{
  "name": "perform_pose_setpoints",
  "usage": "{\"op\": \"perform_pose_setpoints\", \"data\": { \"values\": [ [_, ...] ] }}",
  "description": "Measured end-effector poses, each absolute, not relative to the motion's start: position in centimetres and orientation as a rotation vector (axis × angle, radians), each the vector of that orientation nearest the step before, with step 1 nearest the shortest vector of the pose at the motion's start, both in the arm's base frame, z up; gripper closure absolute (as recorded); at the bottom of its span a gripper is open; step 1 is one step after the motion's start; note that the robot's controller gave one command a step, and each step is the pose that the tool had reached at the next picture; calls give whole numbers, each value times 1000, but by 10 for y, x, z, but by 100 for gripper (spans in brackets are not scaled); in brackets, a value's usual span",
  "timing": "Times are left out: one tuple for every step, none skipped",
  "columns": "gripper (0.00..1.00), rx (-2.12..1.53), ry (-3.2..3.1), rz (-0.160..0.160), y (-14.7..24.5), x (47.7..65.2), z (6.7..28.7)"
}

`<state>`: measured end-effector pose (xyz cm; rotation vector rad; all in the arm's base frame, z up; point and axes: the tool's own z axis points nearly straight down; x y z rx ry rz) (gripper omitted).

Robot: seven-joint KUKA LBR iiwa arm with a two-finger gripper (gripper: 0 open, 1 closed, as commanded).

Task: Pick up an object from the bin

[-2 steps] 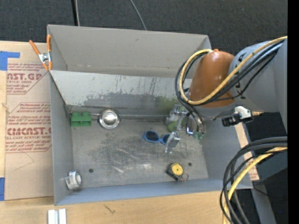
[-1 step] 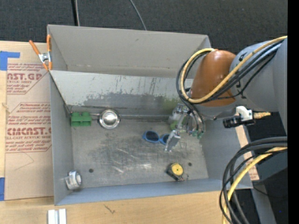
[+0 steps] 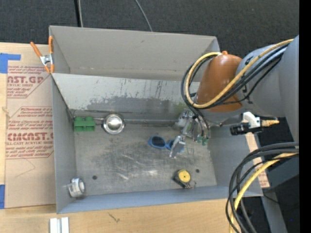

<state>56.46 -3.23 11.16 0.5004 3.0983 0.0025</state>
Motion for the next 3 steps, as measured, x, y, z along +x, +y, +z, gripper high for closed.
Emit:
{"op": "perform_pose_setpoints", "data": {
  "values": [
    [0, 563, 3087, 5, -43, 572, 72],
    [100, 559, 3072, 7, -43, 575, 76],
    [100, 558, 3081, 3, -42, 578, 199]
  ]
}}
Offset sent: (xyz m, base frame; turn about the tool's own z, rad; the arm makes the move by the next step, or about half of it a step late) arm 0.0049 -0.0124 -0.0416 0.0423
